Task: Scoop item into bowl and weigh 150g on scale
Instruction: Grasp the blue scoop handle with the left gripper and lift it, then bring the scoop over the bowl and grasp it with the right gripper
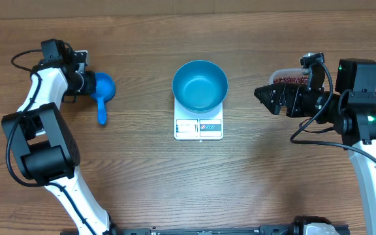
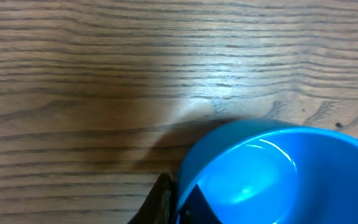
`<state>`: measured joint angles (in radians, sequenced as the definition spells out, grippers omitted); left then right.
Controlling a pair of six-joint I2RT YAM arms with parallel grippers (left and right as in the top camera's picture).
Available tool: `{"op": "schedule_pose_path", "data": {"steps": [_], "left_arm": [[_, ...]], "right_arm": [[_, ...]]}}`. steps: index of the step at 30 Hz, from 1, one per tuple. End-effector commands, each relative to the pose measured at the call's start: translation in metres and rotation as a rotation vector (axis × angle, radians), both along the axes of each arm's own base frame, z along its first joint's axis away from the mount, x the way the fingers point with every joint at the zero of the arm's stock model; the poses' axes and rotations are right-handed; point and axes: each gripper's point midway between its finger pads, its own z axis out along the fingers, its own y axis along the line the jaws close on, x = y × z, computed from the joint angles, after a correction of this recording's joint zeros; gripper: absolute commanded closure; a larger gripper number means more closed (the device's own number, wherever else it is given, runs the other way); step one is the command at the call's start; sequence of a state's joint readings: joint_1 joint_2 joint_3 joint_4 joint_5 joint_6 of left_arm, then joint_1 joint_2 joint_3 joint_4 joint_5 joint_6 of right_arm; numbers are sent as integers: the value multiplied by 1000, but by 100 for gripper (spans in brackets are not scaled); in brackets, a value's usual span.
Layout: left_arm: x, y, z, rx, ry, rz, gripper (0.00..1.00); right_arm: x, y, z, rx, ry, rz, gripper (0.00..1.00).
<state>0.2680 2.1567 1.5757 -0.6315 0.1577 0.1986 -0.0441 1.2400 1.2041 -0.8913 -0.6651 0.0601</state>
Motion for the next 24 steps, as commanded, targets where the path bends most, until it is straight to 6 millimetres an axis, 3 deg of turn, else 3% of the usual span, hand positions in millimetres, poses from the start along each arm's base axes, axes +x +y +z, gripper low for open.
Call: {"op": "schedule_pose_path", "data": {"steps": [1, 5, 7, 11, 14, 16, 20, 24], "left_arm": [[3, -4, -2, -31, 9, 47, 96], [16, 0, 35, -57, -40, 136, 96], [27, 2, 82, -104, -94, 259, 96], [33, -18, 137, -306, -140, 451, 96], [28, -54, 169, -488, -119, 556, 96], [22, -81, 180, -582, -71, 660, 96], [5, -140, 180, -657, 63, 763, 96], [-17, -216, 175, -663, 183, 725, 96]], "right_arm": [[2, 1, 10, 0, -27, 1, 5], [9, 1, 16, 34, -31, -36, 6], [19, 1, 27, 96, -34, -94, 7], [28, 21, 45, 163, -78, -90, 13], [36, 42, 55, 202, -88, -116, 18], [40, 55, 59, 222, -91, -137, 20], [45, 76, 60, 248, -80, -183, 22], [45, 98, 49, 254, -29, -216, 25]]}}
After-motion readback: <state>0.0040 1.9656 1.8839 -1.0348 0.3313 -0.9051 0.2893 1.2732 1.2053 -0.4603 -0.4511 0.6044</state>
